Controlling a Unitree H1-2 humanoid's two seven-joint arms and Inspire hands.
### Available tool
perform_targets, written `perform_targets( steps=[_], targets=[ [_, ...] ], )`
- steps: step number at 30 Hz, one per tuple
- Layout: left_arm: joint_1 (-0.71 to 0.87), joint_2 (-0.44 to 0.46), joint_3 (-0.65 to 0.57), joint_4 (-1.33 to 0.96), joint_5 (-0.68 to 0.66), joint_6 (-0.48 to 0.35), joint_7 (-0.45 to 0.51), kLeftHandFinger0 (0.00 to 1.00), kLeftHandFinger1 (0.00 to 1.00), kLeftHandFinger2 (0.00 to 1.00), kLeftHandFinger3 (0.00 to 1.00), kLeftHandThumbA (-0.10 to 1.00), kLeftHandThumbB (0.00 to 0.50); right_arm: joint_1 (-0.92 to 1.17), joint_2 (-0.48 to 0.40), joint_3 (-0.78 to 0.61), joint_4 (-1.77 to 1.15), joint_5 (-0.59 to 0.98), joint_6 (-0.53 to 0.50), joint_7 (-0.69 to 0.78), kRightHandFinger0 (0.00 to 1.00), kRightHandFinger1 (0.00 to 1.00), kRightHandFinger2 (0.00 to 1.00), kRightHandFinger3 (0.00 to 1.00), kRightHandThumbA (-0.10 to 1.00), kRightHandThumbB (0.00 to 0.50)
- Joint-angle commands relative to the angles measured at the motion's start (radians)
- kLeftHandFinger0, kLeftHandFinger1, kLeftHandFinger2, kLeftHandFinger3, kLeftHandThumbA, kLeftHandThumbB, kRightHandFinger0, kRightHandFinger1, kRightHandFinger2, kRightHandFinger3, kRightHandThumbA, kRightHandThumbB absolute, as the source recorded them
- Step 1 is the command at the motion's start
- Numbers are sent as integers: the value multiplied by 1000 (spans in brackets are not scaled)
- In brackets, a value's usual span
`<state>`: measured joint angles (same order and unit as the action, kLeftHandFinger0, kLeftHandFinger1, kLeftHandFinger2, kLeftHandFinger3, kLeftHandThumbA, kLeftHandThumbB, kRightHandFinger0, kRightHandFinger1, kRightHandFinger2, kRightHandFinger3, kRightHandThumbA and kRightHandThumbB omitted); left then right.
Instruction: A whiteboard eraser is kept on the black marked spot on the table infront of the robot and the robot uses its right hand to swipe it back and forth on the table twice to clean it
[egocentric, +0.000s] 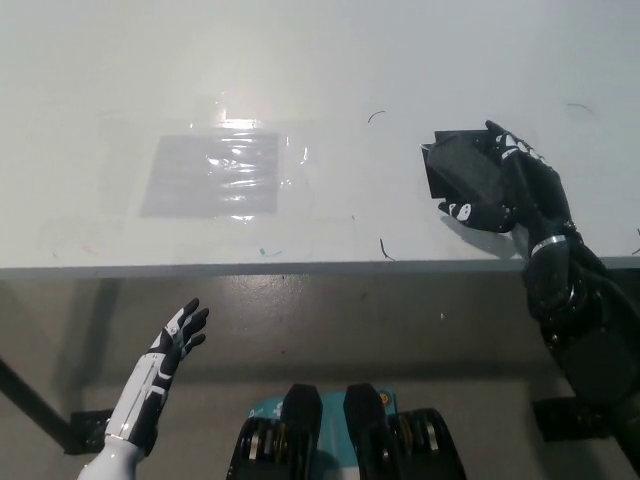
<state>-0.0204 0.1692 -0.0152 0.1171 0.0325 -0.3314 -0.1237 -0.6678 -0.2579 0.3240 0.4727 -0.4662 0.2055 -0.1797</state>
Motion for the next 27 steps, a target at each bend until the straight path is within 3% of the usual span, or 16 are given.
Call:
perform_targets(
  steps=[1,3,8,10,12,13,15,16,17,18,19,22,24,25,26,27],
  targets=[
    [-12,12,-1,-29,-4,-21,-7,1000,1000,1000,1000,1000,414,1,-49,-172,-616,136,-17,59,1000,1000,1000,1000,1000,451],
    [-13,14,-2,-29,-3,-22,-8,1000,1000,1000,1000,1000,412,1,-44,-207,-771,114,36,50,1000,1000,1000,1000,1000,500],
    [-11,18,0,-31,3,-23,-6,1000,1000,1000,1000,1000,407,-2,-59,-314,-1099,262,-80,-10,1000,1000,1000,1000,1000,436],
    [-11,18,0,-30,3,-22,-7,1000,1000,1000,1000,1000,407,5,-66,-343,-1191,355,-117,-35,1000,1000,1000,1000,1000,496],
    [-12,18,-2,-26,-3,-24,-11,1000,1000,1000,1000,1000,404,78,-83,-351,-1381,396,-160,-72,1000,1000,1000,1000,915,417],
    [-13,21,-3,-26,-2,-23,-14,1000,1000,1000,1000,1000,399,137,-61,-312,-1423,381,-249,-86,1000,1000,1000,1000,791,391],
    [-16,21,-3,-22,-4,-27,-14,1000,1000,1000,1000,1000,395,238,-14,-235,-1423,362,-408,-81,1000,1000,1000,1000,744,430],
    [-14,21,-3,-23,-5,-25,-15,1000,1000,1000,1000,1000,398,298,90,-175,-1423,264,-443,-61,1000,1000,1000,1000,852,384],
    [-14,19,-5,-20,-7,-26,-16,1000,1000,1000,1000,1000,400,386,253,-62,-1423,141,-463,-38,1000,1000,1000,1000,846,417],
    [-12,16,-7,-17,-9,-29,-17,1000,1000,1000,1000,1000,398,456,361,4,-1423,-43,-473,-46,1000,1000,1000,1000,878,104],
    [-9,13,-11,-14,-9,-33,-19,1000,1000,1000,1000,1000,399,544,440,113,-1423,-203,-487,-64,1000,1000,1000,1000,933,142],
    [-11,11,-15,-6,-6,-37,-20,1000,1000,1000,1000,1000,419,717,404,325,-1423,-147,-512,-150,1000,1000,1000,1000,1000,262],
    [-11,9,-13,-2,-14,-37,-20,1000,1000,1000,1000,1000,427,838,352,363,-1408,-98,-577,-177,1000,1000,1000,1000,1000,235],
    [-11,10,-11,-1,-16,-39,-20,1000,1000,1000,1000,1000,423,912,306,352,-1377,-80,-642,-193,1000,1000,1000,1000,993,373],
    [-10,10,-11,-1,-17,-41,-20,1000,1000,1000,1000,1000,424,947,291,345,-1363,-72,-670,-197,1000,1000,1000,1000,965,385],
    [-8,10,-11,-4,-17,-40,-21,1000,1000,1000,1000,1000,422,975,269,327,-1364,-64,-659,-190,1000,1000,1000,1000,894,288]
  ],
)
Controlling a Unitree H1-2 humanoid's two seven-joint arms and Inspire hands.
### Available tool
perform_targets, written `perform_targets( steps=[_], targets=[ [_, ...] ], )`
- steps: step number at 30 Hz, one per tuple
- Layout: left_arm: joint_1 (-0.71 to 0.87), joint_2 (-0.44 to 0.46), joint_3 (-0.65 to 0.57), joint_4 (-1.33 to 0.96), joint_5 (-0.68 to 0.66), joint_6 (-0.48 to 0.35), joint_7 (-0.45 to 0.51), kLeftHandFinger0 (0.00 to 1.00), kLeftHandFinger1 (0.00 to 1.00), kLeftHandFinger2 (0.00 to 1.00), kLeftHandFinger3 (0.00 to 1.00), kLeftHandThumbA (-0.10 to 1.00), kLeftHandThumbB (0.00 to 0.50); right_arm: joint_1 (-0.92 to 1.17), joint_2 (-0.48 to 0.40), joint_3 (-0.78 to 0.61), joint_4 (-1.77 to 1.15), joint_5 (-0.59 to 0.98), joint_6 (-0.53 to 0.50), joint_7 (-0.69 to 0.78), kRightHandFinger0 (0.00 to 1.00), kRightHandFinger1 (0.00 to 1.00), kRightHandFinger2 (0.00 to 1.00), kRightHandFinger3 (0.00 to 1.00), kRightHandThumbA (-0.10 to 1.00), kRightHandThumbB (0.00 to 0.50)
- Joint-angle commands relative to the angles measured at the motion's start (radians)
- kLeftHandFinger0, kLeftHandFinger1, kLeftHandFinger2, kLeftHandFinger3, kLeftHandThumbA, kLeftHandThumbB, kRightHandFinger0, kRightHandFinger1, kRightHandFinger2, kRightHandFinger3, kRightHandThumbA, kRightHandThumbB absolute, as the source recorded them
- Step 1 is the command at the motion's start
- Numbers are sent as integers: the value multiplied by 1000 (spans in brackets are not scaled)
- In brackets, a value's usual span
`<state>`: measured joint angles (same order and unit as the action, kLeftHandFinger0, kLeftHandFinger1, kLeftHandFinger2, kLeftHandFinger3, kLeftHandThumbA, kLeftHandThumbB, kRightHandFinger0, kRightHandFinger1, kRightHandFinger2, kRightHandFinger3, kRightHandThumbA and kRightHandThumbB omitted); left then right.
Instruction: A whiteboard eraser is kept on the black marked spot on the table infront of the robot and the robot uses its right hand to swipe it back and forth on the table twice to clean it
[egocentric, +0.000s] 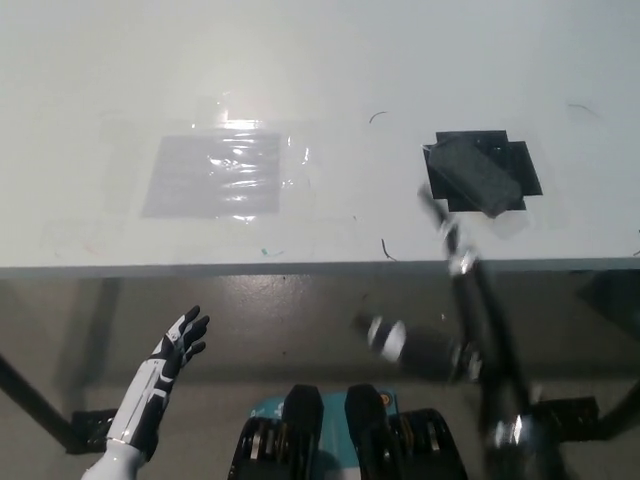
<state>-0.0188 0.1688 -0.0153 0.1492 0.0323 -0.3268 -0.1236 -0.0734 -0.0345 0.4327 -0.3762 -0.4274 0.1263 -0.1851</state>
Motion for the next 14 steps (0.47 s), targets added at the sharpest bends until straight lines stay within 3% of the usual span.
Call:
perform_targets(
  steps=[1,2,3,4,5,6,7,8,10,11,14],
  targets=[
    [-7,10,-11,-38,-20,-43,-22,1000,1000,1000,1000,1000,424,441,11,181,-511,-82,-571,-172,1000,1000,1000,1000,869,256],
    [-8,10,-11,-37,-23,-44,-23,1000,1000,1000,1000,1000,425,469,-57,156,-503,17,-554,-130,1000,1000,1000,1000,830,322],
    [-7,10,-11,-36,-26,-45,-25,1000,1000,1000,1000,1000,427,463,-102,112,-468,70,-566,-121,1000,1000,1000,1000,985,378],
    [-7,11,-11,-34,-29,-46,-27,1000,1000,1000,1000,1000,427,447,-127,68,-426,88,-591,-133,1000,1000,1000,1000,995,378],
    [-9,11,-11,-28,-27,-56,-26,1000,1000,1000,1000,1000,425,401,-178,10,-321,70,-593,-171,1000,1000,1000,1000,1000,278],
    [-10,12,-10,-25,-26,-61,-25,1000,1000,1000,1000,1000,425,348,-219,-16,-227,43,-595,-229,1000,1000,1000,1000,1000,251],
    [-11,11,-10,-23,-28,-62,-25,1000,1000,1000,1000,1000,425,317,-233,-27,-169,63,-596,-243,1000,1000,1000,1000,1000,158],
    [-8,10,-11,-23,-28,-63,-25,1000,1000,1000,1000,1000,424,279,-221,-92,-37,149,-596,-191,1000,1000,1000,1000,1000,250],
    [-3,7,-15,-25,-25,-61,-25,1000,1000,1000,1000,1000,425,229,-220,-131,96,195,-596,-187,1000,1000,1000,1000,1000,242],
    [-2,5,-16,-24,-25,-65,-24,1000,1000,1000,1000,1000,413,180,-191,-171,210,263,-596,-156,1000,1000,1000,1000,1000,307],
    [-1,2,-12,-22,-28,-66,-20,1000,1000,1000,1000,1000,408,95,-147,-228,390,343,-596,-109,1000,1000,1000,1000,1000,345]
  ],
)
